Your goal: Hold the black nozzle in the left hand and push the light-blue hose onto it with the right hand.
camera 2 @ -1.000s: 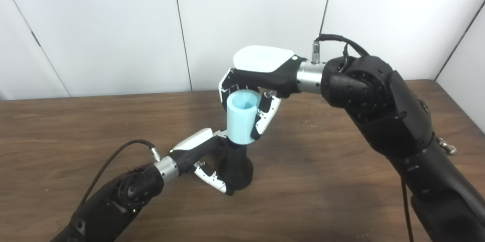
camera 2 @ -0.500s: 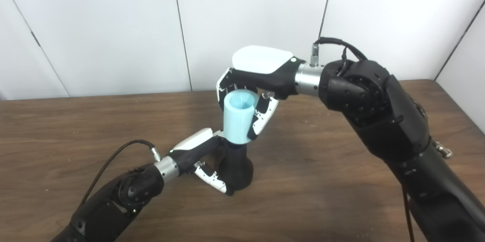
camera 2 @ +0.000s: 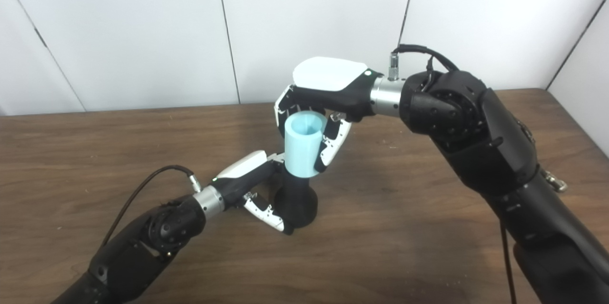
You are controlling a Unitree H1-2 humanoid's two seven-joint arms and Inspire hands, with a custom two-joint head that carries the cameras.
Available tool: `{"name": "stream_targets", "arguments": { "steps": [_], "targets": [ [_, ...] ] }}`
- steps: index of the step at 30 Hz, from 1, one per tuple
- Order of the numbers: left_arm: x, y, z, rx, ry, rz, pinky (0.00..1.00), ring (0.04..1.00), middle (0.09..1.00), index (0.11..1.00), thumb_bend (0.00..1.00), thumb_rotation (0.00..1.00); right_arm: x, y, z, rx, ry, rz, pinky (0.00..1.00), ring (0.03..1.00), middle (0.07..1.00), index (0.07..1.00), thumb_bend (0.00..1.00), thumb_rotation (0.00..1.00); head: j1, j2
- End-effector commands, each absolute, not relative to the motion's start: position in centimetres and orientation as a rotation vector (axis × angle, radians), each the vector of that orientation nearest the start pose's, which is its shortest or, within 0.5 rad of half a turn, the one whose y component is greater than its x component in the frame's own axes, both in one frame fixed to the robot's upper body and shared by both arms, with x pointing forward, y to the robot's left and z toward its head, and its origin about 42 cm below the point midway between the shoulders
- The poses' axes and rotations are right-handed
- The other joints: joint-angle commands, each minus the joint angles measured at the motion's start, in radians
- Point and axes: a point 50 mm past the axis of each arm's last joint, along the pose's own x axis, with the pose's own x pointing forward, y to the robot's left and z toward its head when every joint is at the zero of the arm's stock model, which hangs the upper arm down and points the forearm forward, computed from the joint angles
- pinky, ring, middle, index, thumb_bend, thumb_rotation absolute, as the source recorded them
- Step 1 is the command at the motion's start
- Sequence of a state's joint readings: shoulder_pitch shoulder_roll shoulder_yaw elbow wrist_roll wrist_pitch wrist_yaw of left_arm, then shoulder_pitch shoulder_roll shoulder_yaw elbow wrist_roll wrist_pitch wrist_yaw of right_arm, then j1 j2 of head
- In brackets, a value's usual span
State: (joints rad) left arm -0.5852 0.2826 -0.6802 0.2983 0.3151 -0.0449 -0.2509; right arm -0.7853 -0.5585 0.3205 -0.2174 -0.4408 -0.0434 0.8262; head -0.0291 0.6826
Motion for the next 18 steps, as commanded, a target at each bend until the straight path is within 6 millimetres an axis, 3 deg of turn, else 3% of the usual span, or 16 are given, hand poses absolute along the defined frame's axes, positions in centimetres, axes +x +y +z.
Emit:
{"name": "stream_targets", "arguments": {
  "steps": [1,18],
  "targets": [
    [36.06,11.64,8.09,1.009,0.088,-1.088,1.0,1.0,0.955,0.48,0.52,0.06,40.18,-19.95,41.48,-1.454,-0.664,0.76,0.34,0.422,0.489,0.531,0.5,0.0,-0.001,0.001],
    [35.95,11.45,8.33,1.004,0.083,-1.091,1.0,1.0,0.955,0.48,0.52,0.06,40.35,-19.24,40.5,-1.364,-0.656,0.714,0.34,0.427,0.501,0.522,0.5,0.0,-0.001,0.01]
  ]
}}
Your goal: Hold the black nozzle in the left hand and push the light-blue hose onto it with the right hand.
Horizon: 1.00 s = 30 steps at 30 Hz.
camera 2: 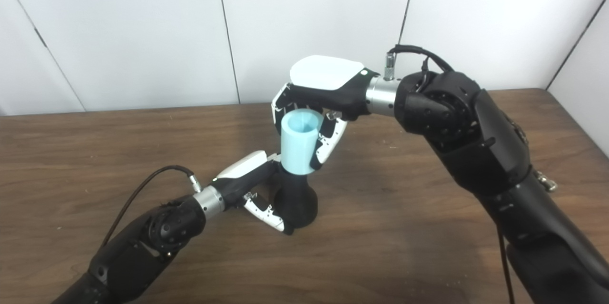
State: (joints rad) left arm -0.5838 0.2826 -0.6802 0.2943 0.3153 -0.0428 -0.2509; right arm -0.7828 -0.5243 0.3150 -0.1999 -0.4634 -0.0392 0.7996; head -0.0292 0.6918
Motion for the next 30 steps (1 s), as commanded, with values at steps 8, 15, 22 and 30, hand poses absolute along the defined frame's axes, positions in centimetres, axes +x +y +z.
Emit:
{"name": "stream_targets", "arguments": {
  "steps": [8,15,22,30],
  "targets": [
    [36.1,11.5,8.3,1.008,0.08,-1.089,1.0,1.0,0.955,0.48,0.52,0.06,40.1,-19.0,40.5,-1.359,-0.663,0.709,0.34,0.434,0.506,0.514,0.5,0.0,-0.001,0.001],
    [36.2,11.6,8.4,1.007,0.083,-1.088,1.0,1.0,0.954,0.48,0.52,0.06,40.1,-19.1,40.4,-1.362,-0.66,0.719,0.34,0.43,0.502,0.519,0.5,0.0,-0.002,0.003],
    [36.3,11.6,8.5,1.007,0.084,-1.089,1.0,1.0,0.956,0.48,0.52,0.06,40.1,-19.4,40.8,-1.396,-0.66,0.728,0.35,0.427,0.494,0.521,0.5,0.0,-0.004,0.005],
    [36.3,11.6,8.5,1.014,0.083,-1.09,1.0,1.0,0.954,0.48,0.52,0.06,39.8,-19.5,39.8,-1.436,-0.626,0.774,0.36,0.415,0.475,0.53,0.5,0.0,-0.002,0.004]
  ]
}}
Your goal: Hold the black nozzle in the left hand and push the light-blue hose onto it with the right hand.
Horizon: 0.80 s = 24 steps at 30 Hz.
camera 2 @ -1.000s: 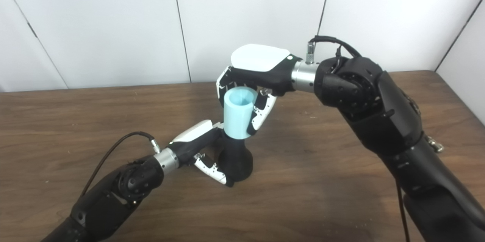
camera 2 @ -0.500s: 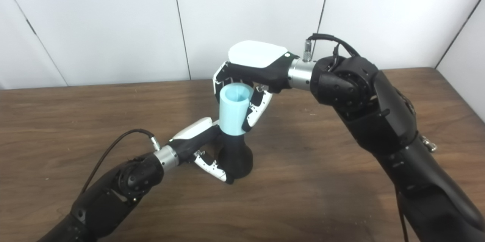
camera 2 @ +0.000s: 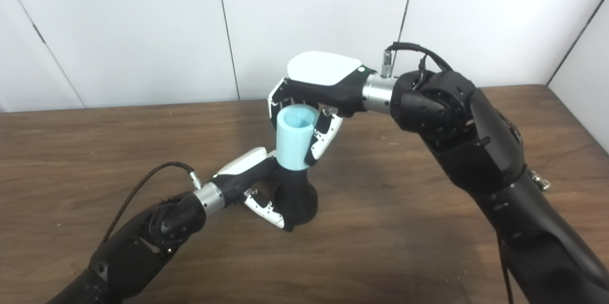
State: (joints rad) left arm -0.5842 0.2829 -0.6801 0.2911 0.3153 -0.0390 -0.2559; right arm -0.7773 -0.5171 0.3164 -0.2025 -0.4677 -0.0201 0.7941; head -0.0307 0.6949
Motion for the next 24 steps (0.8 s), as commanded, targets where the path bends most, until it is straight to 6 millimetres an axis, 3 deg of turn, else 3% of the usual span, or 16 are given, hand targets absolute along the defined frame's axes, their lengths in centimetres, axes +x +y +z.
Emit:
{"name": "stream_targets", "arguments": {
  "steps": [1,24],
  "targets": [
    [36.4,11.6,8.6,1.015,0.083,-1.09,1.0,1.0,0.954,0.48,0.52,0.06,39.8,-19.4,39.8,-1.444,-0.618,0.781,0.36,0.417,0.474,0.528,0.5,0.0,0.0,0.001],
    [36.5,11.6,8.7,1.009,0.086,-1.094,1.0,1.0,0.954,0.48,0.52,0.07,39.4,-18.2,40.0,-1.438,-0.649,0.821,0.35,0.423,0.475,0.533,0.5,0.0,0.001,0.011]
  ]
}}
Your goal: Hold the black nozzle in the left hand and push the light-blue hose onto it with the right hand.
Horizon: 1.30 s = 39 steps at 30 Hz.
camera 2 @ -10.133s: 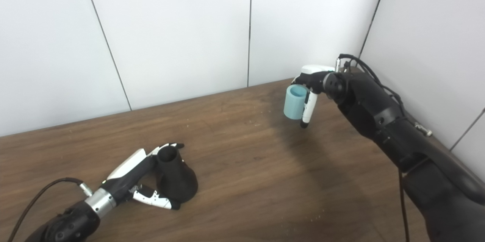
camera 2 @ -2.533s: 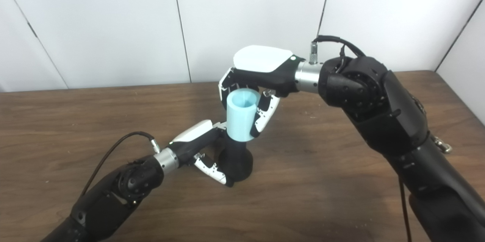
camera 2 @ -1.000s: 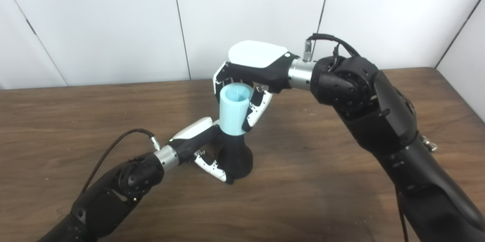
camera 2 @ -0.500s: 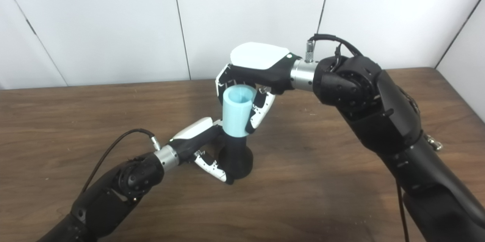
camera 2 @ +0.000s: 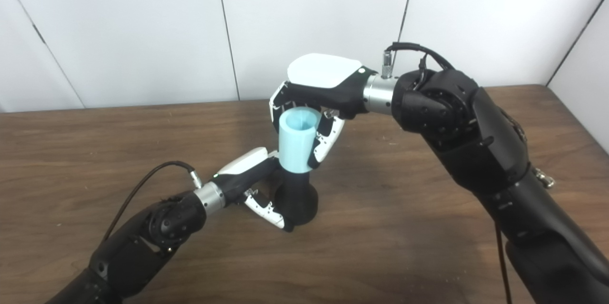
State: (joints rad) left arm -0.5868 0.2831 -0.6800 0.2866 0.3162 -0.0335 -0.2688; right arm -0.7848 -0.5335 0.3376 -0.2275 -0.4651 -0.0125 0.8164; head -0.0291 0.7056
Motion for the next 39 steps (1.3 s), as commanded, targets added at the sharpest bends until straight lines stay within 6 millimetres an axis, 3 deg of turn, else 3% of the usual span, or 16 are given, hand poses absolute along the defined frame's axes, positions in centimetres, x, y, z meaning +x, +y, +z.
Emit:
{"name": "stream_targets", "arguments": {
  "steps": [1,18,39],
  "targets": [
    [36.5,11.6,8.7,1.009,0.087,-1.094,1.0,1.0,0.954,0.48,0.52,0.07,39.4,-18.1,40.1,-1.438,-0.65,0.822,0.35,0.425,0.477,0.532,0.5,0.0,-0.002,0.001],
    [36.5,11.8,8.8,1.007,0.086,-1.093,1.0,1.0,0.954,0.48,0.52,0.07,38.6,-17.6,40.4,-1.446,-0.669,0.854,0.35,0.429,0.479,0.532,0.5,0.0,-0.002,0.007],
    [36.7,12.1,8.7,0.996,0.089,-1.082,1.0,1.0,0.953,0.48,0.52,0.06,38.6,-19.5,38.7,-1.467,-0.655,0.81,0.38,0.414,0.47,0.52,0.5,0.0,-0.001,0.012]
  ]
}}
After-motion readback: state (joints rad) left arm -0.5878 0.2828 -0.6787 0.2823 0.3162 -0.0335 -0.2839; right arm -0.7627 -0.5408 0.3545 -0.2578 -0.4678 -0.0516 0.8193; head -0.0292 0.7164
